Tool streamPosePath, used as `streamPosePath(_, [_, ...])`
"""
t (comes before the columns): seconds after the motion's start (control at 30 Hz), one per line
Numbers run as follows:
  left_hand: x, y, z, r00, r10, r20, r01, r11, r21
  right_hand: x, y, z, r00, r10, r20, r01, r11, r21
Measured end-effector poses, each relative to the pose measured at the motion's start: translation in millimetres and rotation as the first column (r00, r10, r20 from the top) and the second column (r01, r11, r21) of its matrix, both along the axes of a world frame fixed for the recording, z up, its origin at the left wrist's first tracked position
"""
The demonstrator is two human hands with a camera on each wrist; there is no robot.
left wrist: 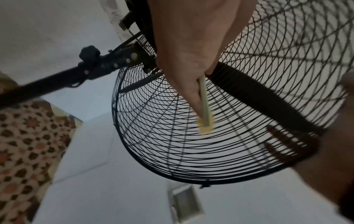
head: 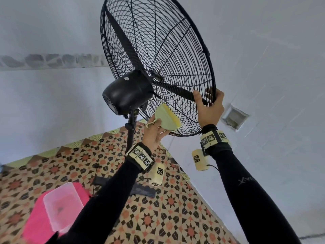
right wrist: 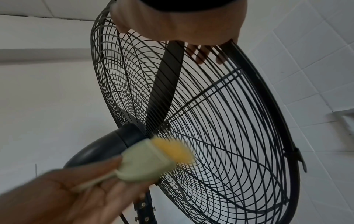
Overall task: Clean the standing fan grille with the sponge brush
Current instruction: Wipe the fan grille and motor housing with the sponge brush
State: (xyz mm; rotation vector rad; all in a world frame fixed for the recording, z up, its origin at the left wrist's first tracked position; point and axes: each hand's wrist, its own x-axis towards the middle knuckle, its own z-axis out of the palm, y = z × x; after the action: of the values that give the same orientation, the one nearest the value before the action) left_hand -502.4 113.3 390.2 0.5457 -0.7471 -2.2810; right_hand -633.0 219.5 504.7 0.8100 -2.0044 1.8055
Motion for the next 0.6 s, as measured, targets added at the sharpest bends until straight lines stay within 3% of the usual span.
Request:
streamPosePath(0.1, [1, -2, 2, 0.999, 0.0, -0.053, 0.003, 0.998, 0.058, 0, 0, -2, 1.0, 0.005, 0.014, -0.005, 1.0, -0.003])
streamPosePath(0.27, [-5, 4, -5, 0.997, 0.042, 0.06, -0.048, 0.994, 0.099, 2, 1, 0, 1.0, 0.007, 0.019, -0.007, 1.0, 0.01])
streamPosePath(0.47, [3, 5, 5, 0.995, 0.011, -0.101, 0.002, 0.992, 0.127, 3, 0, -3, 1.0, -0.001, 0.016, 0.001, 1.0, -0.017])
streamPosePath(0.6, [-1, 11, -1, 0.995, 0.041, 0.095, -0.051, 0.993, 0.108, 4, 0, -2, 1.0, -0.003, 0.014, 0.003, 1.0, -0.014])
